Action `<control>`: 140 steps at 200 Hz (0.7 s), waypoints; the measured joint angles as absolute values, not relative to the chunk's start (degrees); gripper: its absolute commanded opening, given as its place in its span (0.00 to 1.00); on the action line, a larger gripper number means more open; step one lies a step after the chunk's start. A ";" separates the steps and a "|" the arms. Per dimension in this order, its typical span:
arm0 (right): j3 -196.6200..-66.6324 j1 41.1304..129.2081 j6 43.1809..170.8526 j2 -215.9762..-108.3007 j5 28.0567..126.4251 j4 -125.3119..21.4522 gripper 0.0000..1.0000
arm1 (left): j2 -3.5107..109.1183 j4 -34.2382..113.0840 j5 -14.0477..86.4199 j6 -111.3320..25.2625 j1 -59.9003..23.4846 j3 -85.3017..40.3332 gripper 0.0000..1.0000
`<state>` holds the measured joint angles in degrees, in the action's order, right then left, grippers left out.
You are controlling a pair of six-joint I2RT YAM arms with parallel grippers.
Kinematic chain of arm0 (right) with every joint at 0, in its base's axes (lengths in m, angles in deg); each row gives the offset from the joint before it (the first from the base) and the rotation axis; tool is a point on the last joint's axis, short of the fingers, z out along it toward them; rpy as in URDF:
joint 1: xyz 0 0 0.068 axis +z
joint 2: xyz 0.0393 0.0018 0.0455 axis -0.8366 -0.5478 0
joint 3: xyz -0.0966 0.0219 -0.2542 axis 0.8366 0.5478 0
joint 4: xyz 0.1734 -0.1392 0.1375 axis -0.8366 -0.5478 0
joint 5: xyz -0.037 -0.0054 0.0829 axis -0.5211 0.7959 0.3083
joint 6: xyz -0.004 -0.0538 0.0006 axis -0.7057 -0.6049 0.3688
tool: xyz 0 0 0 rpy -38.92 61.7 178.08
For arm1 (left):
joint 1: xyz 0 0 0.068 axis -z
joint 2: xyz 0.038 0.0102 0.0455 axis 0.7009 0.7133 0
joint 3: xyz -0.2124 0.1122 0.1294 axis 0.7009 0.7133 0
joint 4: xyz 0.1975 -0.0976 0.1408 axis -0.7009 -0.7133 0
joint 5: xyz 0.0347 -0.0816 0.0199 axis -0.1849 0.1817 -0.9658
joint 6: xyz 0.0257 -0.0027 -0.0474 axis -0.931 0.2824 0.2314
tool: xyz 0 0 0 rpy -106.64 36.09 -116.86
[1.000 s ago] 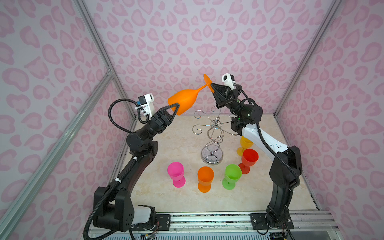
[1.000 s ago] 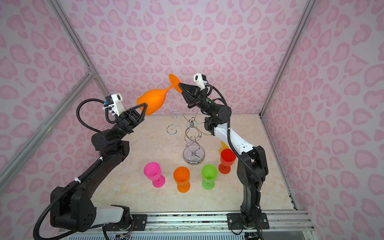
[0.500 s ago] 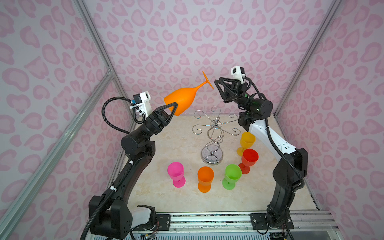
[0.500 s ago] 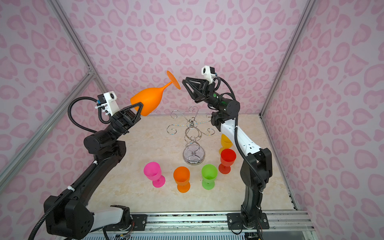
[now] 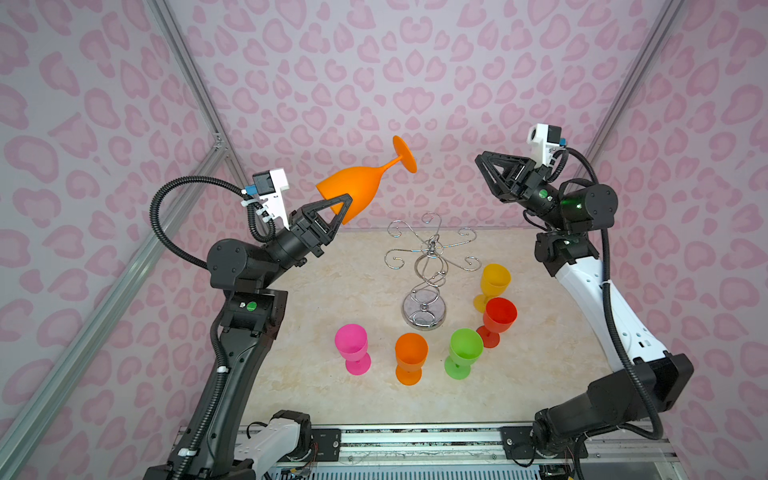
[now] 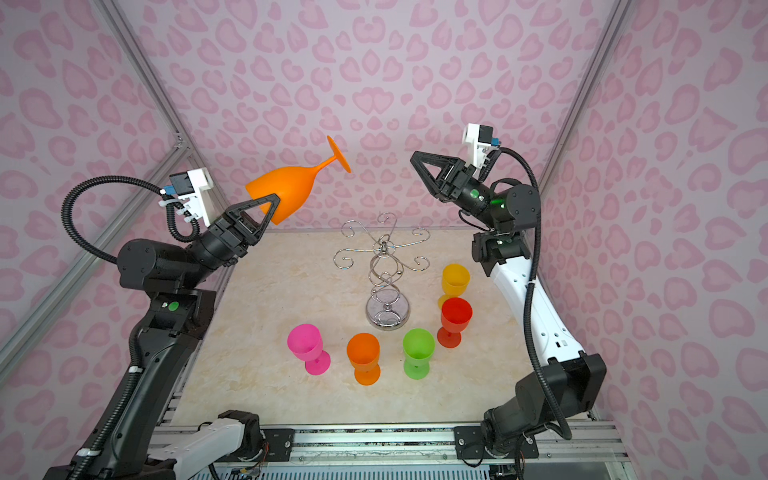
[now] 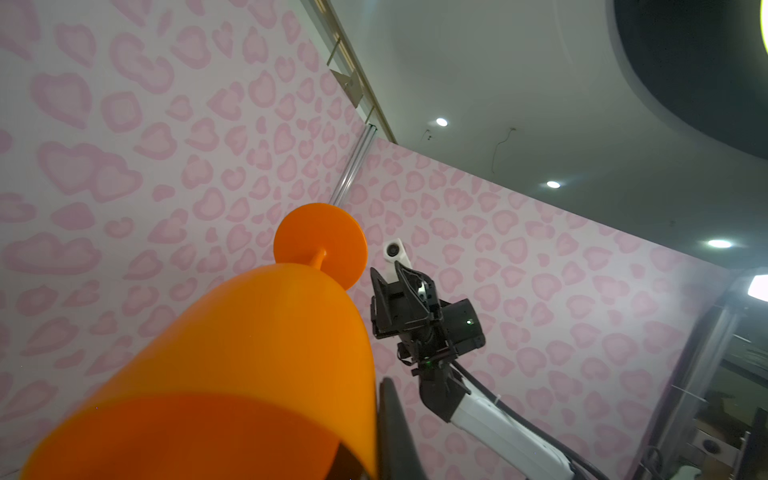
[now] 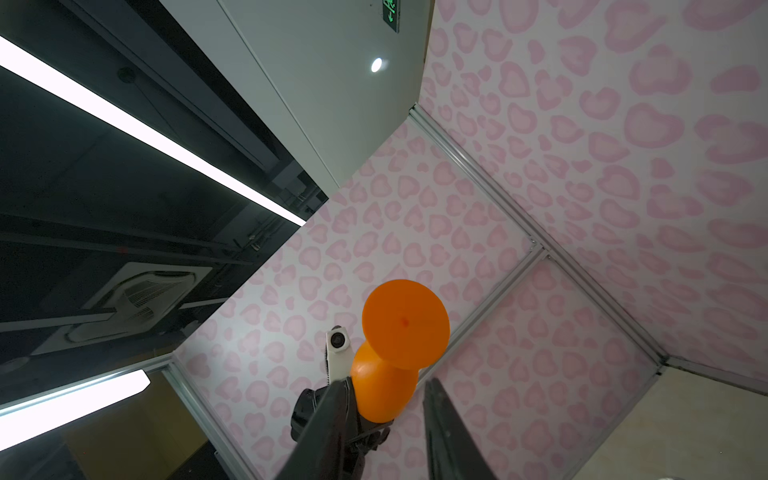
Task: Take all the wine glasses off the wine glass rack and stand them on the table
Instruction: 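Open the right gripper off the foot while the left gripper holds the bowl, then lower the orange glass onto the table with the left gripper while the right withdraws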
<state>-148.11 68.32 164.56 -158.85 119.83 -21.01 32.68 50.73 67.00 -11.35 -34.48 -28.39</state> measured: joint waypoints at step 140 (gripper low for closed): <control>-139.15 62.02 118.99 -148.86 101.01 -76.51 0.34 | 43.54 -14.07 40.57 -35.74 -34.00 -33.99 0.03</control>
<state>-139.15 62.02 118.99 -148.86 101.01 -76.51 43.54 -14.07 40.57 -35.74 -34.00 -33.99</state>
